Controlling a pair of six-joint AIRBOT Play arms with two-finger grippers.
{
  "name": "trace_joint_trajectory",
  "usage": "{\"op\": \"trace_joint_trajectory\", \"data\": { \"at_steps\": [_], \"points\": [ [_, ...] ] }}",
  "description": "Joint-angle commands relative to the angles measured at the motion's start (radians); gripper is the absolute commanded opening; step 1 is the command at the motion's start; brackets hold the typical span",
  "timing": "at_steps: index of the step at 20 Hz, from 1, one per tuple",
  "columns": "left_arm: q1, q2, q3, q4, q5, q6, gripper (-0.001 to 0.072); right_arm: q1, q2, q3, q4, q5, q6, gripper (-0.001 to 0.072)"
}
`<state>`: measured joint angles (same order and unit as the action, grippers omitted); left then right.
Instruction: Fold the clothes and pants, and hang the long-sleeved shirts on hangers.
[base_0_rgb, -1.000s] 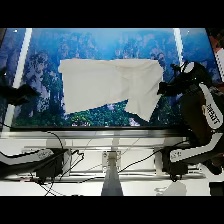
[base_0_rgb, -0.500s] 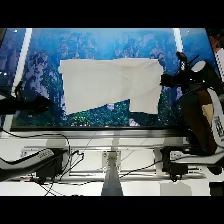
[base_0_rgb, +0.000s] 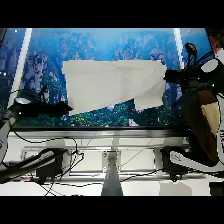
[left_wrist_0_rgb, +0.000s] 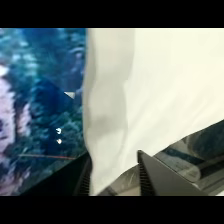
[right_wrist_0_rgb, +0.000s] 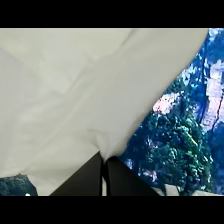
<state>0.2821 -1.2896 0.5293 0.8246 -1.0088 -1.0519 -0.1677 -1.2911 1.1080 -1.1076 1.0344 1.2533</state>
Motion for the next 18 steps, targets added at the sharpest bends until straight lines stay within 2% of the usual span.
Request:
{"op": "trace_joint_trajectory", "data": {
  "at_steps": [1,2,5,8,10,12,14,18],
  "points": [
    [-0.121,-0.048,-0.006,0.007,0.11,-0.048,0.0156,0.0,0.006,0.0,0.018,-0.007,-0.003,0.001],
    [-0.131,-0.054,0.006,0.008,0.103,-0.047,0.0017,0.0,0.009,0.0,0.018,-0.006,-0.006,0.001],
    [-0.114,-0.035,0.121,0.012,0.032,-0.015,0.0018,0.0,0.046,0.022,0.027,-0.006,-0.007,0.001],
    [-0.071,0.068,0.369,0.011,0.014,-0.01,0.0018,0.0,0.136,0.098,0.061,-0.006,-0.037,0.001],
    [-0.048,0.157,0.549,0.012,0.041,-0.01,0.0018,0.001,0.22,0.154,0.129,-0.006,-0.169,0.001],
    [-0.03,0.256,0.695,0.011,0.099,-0.01,0.0018,0.0,0.311,0.209,0.19,-0.006,-0.247,0.001],
    [-0.021,0.371,0.782,0.012,0.198,-0.01,0.0018,0.0,0.402,0.266,0.222,-0.007,-0.25,0.001],
    [-0.016,0.634,0.799,0.044,0.466,-0.01,0.0018,0.0,0.57,0.376,0.308,-0.007,-0.25,0.001]
  ]
}}
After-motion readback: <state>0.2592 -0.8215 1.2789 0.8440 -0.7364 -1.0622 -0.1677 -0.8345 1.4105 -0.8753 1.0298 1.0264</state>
